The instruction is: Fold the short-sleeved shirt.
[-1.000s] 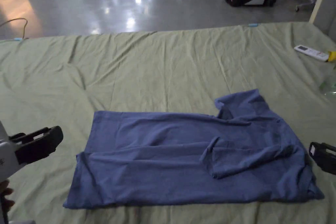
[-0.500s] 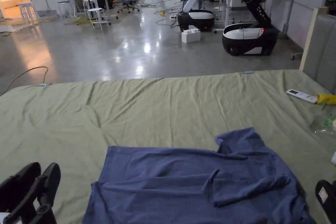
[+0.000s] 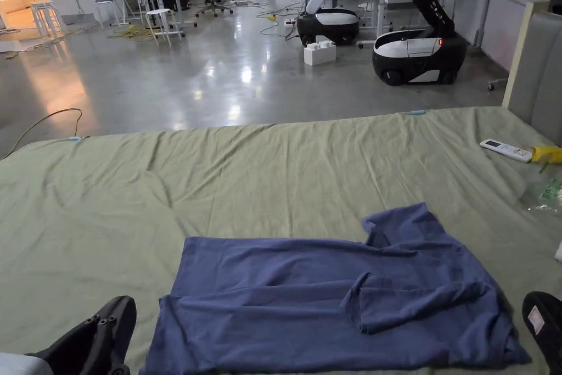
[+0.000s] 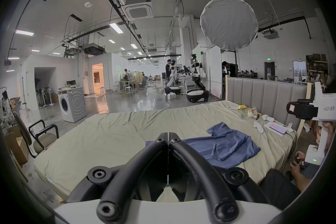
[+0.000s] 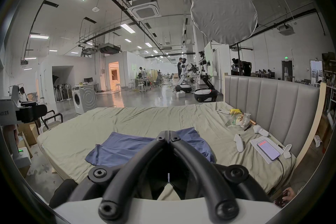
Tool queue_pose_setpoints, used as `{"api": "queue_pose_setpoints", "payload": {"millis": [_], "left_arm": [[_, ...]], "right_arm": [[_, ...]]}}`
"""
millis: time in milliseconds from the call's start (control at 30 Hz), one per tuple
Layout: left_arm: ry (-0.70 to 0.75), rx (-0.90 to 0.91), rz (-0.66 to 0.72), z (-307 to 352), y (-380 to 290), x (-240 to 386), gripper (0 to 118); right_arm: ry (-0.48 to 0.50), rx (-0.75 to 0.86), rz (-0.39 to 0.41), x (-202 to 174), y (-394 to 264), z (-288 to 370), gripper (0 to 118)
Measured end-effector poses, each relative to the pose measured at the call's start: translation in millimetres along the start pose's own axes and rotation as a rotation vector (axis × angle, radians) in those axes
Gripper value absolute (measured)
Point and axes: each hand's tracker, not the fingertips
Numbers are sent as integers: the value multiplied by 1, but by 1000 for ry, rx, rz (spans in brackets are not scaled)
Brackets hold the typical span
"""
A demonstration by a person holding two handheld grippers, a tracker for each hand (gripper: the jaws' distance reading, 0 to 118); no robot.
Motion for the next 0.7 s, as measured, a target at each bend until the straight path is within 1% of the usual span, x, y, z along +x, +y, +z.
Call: {"api": "queue_pose_setpoints", "payload": {"millis": [100,133,200,233,267,333,367,500,533,600,700], "left_arm": [[-12,-23,46,-12,-6,-9,0],[-12,-66,74,-21,-10,-13,0],[-5,-142,118,-48,-30,-29,0],[-26,-190,152,-63,-42,-37,7],[-49,-234,201,-83,-60,-49,22],[-29,-325,308,-116,-92,-66,63],[-27,-365,359,-134,-110,-73,66],[18,-523,505,-191,-169,-95,66],[28,-575,516,-210,-183,-100,66],[51,-635,495,-233,-204,-105,66],[68,-683,481,-252,-219,-106,66]], "right_arm": [[-3,-21,-13,3,-6,-7,0],[-6,-43,-29,3,-10,-9,0],[-3,-56,-32,5,-16,-15,0],[1,-70,-41,5,-18,-17,0],[14,-98,-56,6,-23,-22,0],[21,-133,-64,7,-31,-30,0],[24,-155,-67,7,-33,-34,0],[17,-213,-65,9,-44,-45,0],[12,-223,-66,11,-47,-46,0],[0,-251,-77,15,-52,-49,0],[-26,-285,-89,25,-58,-49,0]]}}
